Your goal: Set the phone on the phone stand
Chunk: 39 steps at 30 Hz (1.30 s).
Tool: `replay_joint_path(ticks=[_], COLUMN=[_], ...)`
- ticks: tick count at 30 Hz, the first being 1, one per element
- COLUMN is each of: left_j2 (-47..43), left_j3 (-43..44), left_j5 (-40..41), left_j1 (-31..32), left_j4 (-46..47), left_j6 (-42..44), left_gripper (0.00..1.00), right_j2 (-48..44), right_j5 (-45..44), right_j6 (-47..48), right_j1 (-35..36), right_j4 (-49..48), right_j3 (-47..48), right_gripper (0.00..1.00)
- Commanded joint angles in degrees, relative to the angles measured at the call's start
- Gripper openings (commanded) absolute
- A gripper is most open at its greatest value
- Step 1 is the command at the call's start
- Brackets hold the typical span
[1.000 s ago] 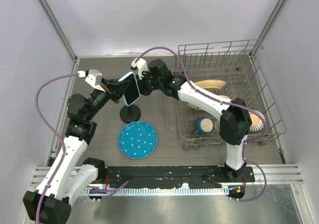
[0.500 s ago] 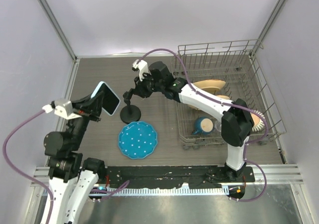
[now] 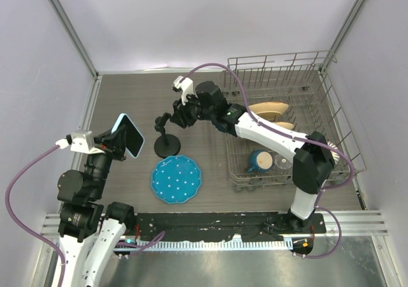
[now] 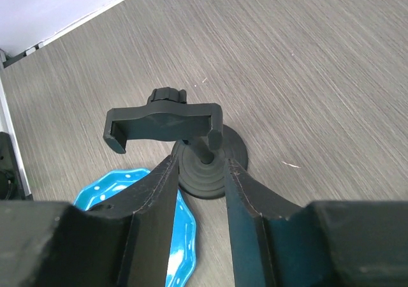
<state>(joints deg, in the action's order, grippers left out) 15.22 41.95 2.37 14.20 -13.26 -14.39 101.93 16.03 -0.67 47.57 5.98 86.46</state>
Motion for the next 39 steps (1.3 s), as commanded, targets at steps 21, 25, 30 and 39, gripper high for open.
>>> replay_joint_path(ticks=[21,25,30,39], left_j2=[-1.2,-1.1,-1.1,-0.9], left_j3=[-1.3,-1.7,-2.4,-3.2], left_j5=[1.1,0.9,0.9,0.7], left_j1=[1.2,1.3,1.4,1.6], left_j4=[4.2,4.6,5.3,6.8], left_j6=[0.5,0.3,0.2,-1.6], left_gripper=[0.0,0.0,0.0,0.0], right_j2=[4.7,4.9,5.1,7.1], right_j5=[-0.1,0.1,0.1,1.7], right_j6=[1.9,1.9,2.0,2.1], right_j1=[0.5,0.7,0.7,0.8], right_j4=[-3.4,-4.0,-4.2,-3.9], right_j3=[6.2,6.3,6.6,8.5], right_gripper=[0.4,0.39,0.37,0.15])
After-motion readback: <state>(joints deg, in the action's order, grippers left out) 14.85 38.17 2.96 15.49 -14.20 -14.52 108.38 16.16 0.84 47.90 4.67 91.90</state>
